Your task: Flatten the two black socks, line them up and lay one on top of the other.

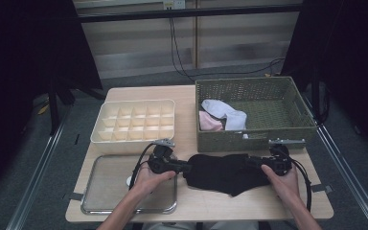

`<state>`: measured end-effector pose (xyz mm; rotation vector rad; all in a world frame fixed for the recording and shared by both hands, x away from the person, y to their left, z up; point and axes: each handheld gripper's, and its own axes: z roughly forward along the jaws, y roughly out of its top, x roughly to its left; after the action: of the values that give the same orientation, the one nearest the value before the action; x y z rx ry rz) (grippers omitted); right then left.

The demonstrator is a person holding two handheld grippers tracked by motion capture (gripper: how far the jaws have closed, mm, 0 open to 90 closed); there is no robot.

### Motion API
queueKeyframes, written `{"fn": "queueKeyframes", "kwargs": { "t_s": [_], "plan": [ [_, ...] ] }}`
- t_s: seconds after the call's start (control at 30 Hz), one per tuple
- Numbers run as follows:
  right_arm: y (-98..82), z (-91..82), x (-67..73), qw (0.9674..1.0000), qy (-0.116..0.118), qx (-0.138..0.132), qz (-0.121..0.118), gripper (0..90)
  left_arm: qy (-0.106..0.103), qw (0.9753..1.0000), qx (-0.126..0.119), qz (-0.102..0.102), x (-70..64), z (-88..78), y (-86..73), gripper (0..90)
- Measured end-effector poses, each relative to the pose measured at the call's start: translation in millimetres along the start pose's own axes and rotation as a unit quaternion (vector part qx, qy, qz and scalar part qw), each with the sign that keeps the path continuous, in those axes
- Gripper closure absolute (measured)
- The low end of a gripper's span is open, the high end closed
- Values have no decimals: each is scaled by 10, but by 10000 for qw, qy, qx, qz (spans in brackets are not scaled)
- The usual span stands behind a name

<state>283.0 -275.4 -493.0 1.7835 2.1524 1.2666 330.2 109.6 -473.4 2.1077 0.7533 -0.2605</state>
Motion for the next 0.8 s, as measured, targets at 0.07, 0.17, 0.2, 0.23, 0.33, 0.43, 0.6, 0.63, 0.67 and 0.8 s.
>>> {"fn": "queueKeyframes", "kwargs": {
  "t_s": [0.07, 0.17, 0.2, 0.23, 0.33, 0.43, 0.6, 0.63, 0.67, 0.8],
  "plan": [
    [-5, 21, 4, 10000, -23, 46, 15, 630, 49, 10000, 4, -33, 1, -19, -9, 649],
    [-30, 70, 2, 9997, -125, 201, -39, 632, 119, 9999, 57, -29, 13, -32, -28, 640],
    [-39, 80, -3, 9998, -90, 188, -19, 633, 170, 9998, 80, -16, 11, -32, -35, 634],
    [-41, 85, -11, 9998, -41, 159, 55, 638, 196, 9998, 66, -26, 8, -23, -44, 634],
    [-47, 86, -19, 9998, -86, 162, 65, 740, 282, 9995, 136, -2, 14, -4, -53, 650],
    [-49, 96, -32, 9997, -103, 171, 121, 844, 375, 9992, 107, -41, 35, 4, -52, 761],
    [-37, 20, -46, 9994, 150, -7, 298, 884, 417, 9991, -22, -107, 45, -38, -48, 843],
    [-31, -4, -47, 9993, 188, -62, 302, 885, 371, 9992, -82, -138, 32, -59, -43, 846],
    [-20, -52, -46, 9990, 239, -138, 350, 886, 298, 9993, -135, -153, 27, -83, -39, 848],
    [0, -240, -16, 9984, 351, -335, 285, 888, 198, 9995, -222, -133, -23, -161, -6, 851]
  ]
}}
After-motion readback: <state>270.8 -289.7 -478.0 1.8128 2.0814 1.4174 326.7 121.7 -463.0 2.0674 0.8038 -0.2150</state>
